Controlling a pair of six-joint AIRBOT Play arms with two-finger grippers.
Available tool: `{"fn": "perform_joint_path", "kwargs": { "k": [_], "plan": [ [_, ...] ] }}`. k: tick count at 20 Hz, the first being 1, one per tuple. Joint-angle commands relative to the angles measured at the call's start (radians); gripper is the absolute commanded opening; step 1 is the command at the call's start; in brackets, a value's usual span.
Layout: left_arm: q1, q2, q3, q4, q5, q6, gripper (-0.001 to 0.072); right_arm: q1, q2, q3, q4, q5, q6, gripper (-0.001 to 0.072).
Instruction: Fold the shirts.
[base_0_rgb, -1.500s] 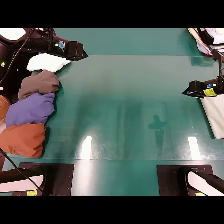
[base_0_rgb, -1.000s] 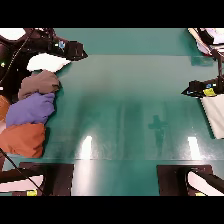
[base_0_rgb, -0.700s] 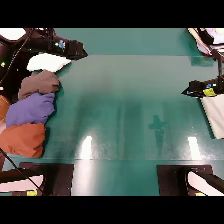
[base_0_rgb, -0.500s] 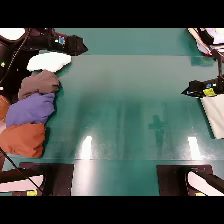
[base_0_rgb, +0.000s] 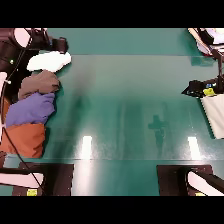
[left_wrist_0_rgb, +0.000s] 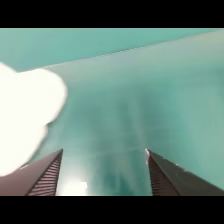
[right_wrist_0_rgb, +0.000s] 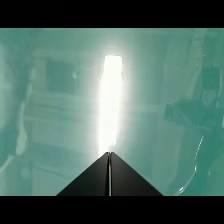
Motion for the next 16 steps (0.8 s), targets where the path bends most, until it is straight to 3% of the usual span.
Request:
{"fn": "perform_joint_path", "kwargs": {
  "k": [1,10,11,13,14,16],
  "plan": [
    [0.119,-0.141,0.000,0.106,0.055,-0.089,0.0628,0.001,-0.001,-0.020,0.002,-0.002,0.002,0.0018],
    [0.238,-0.351,0.000,0.104,0.188,-0.087,0.0626,0.001,-0.001,-0.048,0.001,-0.021,0.002,0.0018],
    [0.238,-0.349,0.001,0.103,0.208,-0.088,0.0595,0.001,-0.001,-0.048,0.001,-0.022,0.002,0.0019],
    [0.238,-0.341,0.006,0.103,0.212,-0.088,0.0073,0.001,-0.001,-0.048,0.001,-0.031,0.002,0.0019],
    [0.238,-0.341,0.028,0.103,0.186,-0.088,0.0023,0.001,-0.001,-0.048,0.001,-0.035,0.002,0.0018],
    [0.238,-0.341,0.121,0.101,0.068,-0.088,0.0023,0.001,-0.001,-0.048,0.001,-0.048,0.001,0.0018]
  ]
}}
